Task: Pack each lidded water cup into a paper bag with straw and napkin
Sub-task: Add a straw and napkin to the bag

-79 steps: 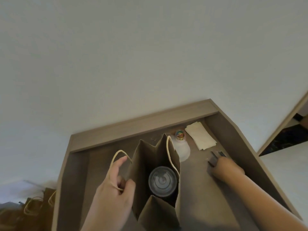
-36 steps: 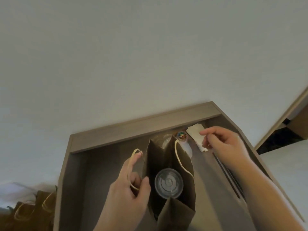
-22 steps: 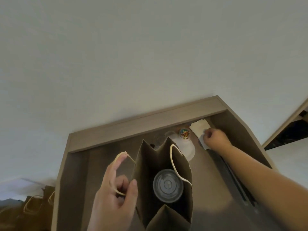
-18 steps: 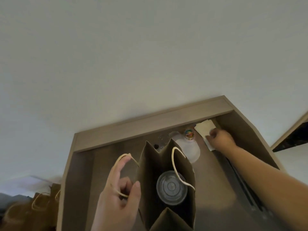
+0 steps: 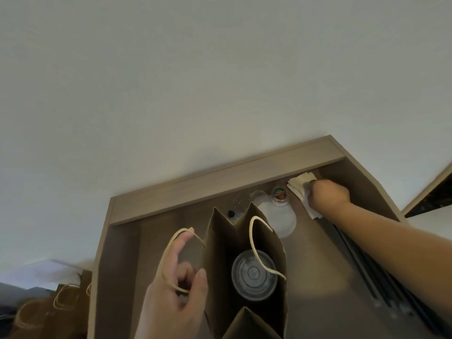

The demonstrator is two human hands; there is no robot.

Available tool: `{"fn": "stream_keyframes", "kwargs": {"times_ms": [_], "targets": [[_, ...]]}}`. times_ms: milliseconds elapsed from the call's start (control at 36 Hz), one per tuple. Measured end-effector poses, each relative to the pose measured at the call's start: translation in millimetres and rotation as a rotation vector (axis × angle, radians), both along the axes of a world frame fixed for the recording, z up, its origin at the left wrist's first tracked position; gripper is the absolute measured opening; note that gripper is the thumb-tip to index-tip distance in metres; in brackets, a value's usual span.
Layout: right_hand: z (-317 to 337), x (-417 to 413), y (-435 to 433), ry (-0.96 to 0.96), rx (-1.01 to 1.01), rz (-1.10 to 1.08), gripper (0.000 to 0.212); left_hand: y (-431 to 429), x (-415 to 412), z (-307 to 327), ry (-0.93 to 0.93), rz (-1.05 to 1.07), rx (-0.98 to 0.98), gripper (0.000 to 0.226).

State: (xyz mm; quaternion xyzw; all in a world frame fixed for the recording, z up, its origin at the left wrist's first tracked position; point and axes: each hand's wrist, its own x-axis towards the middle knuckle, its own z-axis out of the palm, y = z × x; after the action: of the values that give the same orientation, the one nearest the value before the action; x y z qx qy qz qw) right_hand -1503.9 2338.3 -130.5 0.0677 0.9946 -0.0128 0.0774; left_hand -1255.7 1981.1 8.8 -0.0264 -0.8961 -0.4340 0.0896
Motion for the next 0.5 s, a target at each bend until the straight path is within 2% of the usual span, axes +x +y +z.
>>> {"fn": "stream_keyframes", "kwargs": {"times_ms": [111,194,306,389,444,500], "targets": [[4.3,9.0,2.2,0.115,-0.232,-0.079,0.016,-3.1,0.4,-0.3,0.013,0.009,0.003,0.071],[3.8,34.6,7.3,0.216,-0.395,-0.040,0.004,-5.7,0.3,-1.8,0.013,0.016,0.026,0.071],[5.3,84.2,12.8,0.185,-0.652,-0.069,0.005,-8.6,-0.1,-4.5,0.003,0.018,0.051,0.072],[2.7,116.9,1.6,0.147,-0.614,-0.009,0.007,-10.1,-0.4,-6.4,0.003,0.007,0.057,0.071],[-5.2,133.1,-10.1,0.114,-0.506,0.077,0.007,-10.2,-1.8,-7.2,0.000,0.002,0.065,0.069],[-16.0,144.9,-16.2,0.088,-0.415,0.116,0.017,-6.6,-2.5,-7.9,0.005,-0.018,0.081,0.065]]}}
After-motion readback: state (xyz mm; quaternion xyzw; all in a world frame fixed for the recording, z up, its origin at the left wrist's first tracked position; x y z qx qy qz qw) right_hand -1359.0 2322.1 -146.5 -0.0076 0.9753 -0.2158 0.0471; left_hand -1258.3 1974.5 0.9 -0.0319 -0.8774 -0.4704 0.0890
